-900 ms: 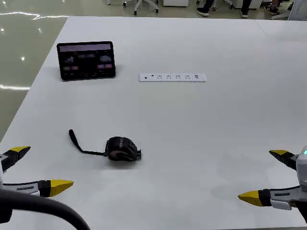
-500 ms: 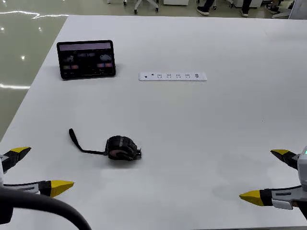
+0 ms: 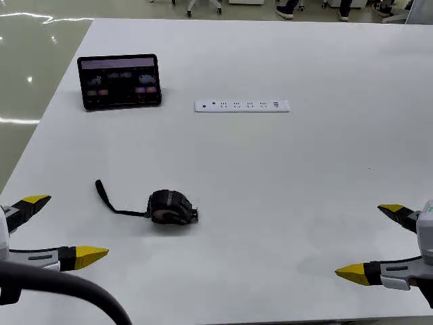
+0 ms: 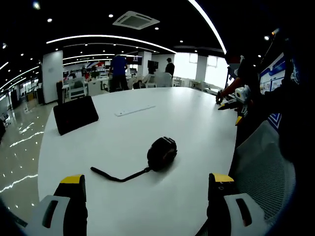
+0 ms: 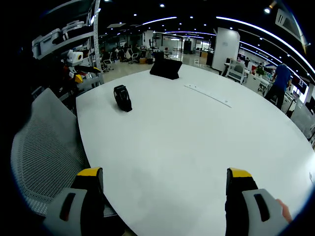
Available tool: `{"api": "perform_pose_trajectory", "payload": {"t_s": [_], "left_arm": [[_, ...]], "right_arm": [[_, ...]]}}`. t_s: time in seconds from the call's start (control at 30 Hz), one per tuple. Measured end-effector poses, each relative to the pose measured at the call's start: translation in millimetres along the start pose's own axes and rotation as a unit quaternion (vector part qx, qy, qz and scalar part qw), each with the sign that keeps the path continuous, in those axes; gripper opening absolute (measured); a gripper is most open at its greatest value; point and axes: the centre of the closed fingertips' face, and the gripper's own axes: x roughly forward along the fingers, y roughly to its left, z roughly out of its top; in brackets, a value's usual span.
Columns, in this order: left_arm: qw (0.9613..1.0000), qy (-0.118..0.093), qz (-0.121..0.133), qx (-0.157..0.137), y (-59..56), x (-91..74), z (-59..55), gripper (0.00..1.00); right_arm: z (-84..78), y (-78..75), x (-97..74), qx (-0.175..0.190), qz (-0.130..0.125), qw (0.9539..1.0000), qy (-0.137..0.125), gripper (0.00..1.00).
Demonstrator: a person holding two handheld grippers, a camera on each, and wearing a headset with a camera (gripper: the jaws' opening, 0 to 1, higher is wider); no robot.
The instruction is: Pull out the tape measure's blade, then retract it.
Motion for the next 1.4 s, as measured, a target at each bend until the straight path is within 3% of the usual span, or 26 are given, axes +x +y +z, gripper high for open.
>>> {"api": "perform_pose_trajectory", "payload": {"t_s": [0.13, 0.33, 0.43, 0.63, 0.73, 0.87, 1.03, 1.4], "left_arm": [[0.9997, 0.007, -0.023, 0.006, 0.5, 12.3, 7.8, 1.0], [0.9968, 0.01, -0.061, 0.049, -1.8, 37.0, 30.4, 1.0], [0.9934, 0.032, -0.075, 0.082, -1.6, 46.2, 29.5, 1.0], [0.9874, 0.054, -0.108, 0.103, -7.6, 63.6, 32.4, 1.0], [0.9824, 0.074, -0.119, 0.124, -6.6, 77.5, 25.9, 1.0], [0.9783, 0.085, -0.135, 0.132, -13.5, 90.6, 23.1, 1.0], [0.9699, 0.102, -0.157, 0.156, -20.1, 104.3, 19.9, 1.0], [0.9588, 0.109, -0.182, 0.189, -22.4, 126.4, 19.8, 0.98]], "right_arm": [[15.2, -2.1, 10.2, -0.014, 0.008, 0.9999, -0.005, 1.0], [44.4, 1.7, 33.7, -0.051, 0.043, 0.9978, -0.007, 0.98], [55.6, 2.7, 44.6, -0.061, 0.056, 0.9966, -0.006, 0.98], [75.6, 8.5, 65.4, -0.073, 0.075, 0.9944, -0.01, 0.98], [83.3, 14.4, 79.5, -0.078, 0.085, 0.9933, -0.01, 1.0], [88.9, 20.8, 93.7, -0.081, 0.095, 0.992, -0.011, 1.0], [94.7, 29.0, 110.9, -0.098, 0.11, 0.9891, -0.006, 1.0], [113.3, 53.1, 149.7, -0.122, 0.148, 0.9814, -0.009, 0.96]]}}
